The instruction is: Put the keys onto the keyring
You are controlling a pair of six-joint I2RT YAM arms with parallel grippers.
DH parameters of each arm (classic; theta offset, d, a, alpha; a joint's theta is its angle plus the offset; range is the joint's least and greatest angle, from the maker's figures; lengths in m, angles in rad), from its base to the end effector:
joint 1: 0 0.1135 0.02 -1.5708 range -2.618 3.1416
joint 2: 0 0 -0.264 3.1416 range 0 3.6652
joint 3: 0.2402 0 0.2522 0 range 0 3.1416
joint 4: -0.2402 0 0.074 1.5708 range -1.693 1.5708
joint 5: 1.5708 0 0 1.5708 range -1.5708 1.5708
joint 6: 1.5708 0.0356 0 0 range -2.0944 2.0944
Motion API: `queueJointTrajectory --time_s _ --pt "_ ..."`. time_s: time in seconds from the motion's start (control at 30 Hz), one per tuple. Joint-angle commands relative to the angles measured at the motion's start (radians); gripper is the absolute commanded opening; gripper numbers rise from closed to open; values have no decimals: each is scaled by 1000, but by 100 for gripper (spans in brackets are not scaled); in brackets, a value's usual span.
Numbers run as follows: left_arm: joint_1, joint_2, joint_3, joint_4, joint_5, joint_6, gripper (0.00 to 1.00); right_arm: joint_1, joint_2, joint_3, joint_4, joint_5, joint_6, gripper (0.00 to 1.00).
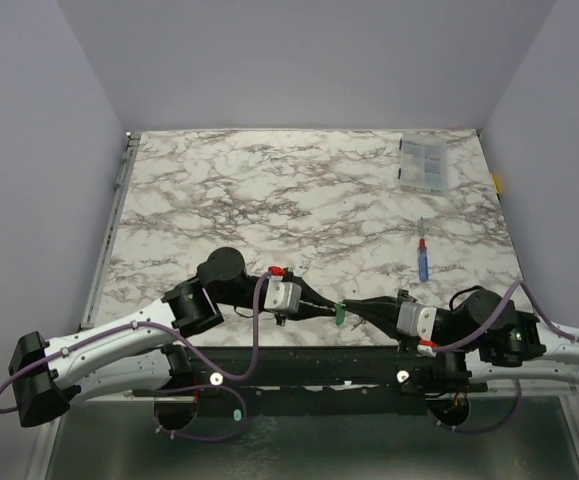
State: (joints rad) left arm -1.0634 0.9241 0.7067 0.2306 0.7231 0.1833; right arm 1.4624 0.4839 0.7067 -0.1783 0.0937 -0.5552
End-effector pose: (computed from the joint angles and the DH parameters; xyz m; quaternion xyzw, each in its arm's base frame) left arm 0.0833 -0.1983 0.3313 0.5880 0.3865 -0.5084 0.4965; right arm 0.0164 0.1202 0.3538 -0.5662 0.3966 0.2872 0.6631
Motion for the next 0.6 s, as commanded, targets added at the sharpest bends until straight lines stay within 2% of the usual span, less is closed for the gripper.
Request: queueJointTrajectory --time_s 0.0,0.27,0.57 --pt "-5 -36 -32 28 -79 130 7 1 -32 -56 110 111 124 1" --pt "-5 -60 -64 39 -120 224 7 1 -10 -106 116 89 194 1" --pt "-9 -121 -126 93 -185 287 1 0 -4 -133 166 227 239 1"
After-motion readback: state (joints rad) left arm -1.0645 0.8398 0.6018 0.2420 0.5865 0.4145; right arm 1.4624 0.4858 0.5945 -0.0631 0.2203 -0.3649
